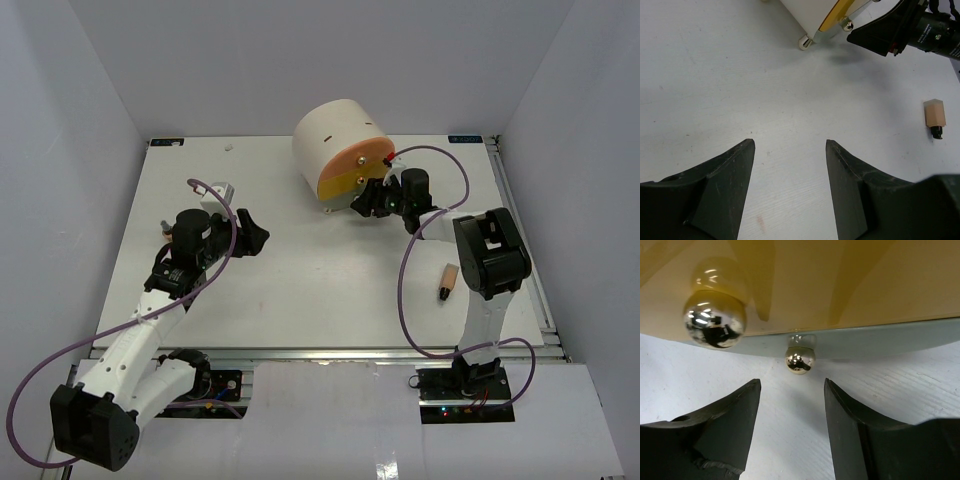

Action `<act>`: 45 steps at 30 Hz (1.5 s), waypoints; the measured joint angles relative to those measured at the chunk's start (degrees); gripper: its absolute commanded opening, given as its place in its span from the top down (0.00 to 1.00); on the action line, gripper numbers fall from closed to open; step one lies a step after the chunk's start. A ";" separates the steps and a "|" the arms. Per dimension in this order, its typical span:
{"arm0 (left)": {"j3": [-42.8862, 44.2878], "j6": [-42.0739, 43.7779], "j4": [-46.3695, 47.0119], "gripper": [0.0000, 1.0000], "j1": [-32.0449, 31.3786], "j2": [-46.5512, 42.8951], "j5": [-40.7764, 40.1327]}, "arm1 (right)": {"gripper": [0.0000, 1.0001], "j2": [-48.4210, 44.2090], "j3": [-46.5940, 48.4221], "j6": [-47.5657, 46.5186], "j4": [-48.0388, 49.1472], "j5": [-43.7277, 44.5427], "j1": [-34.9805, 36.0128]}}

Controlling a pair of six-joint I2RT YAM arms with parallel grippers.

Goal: Organize the makeup

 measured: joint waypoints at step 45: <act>-0.72 0.31 0.44 0.30 1.33 0.03 1.36 | 0.34 -14.42 -22.94 4.99 9.87 -4.76 -6.64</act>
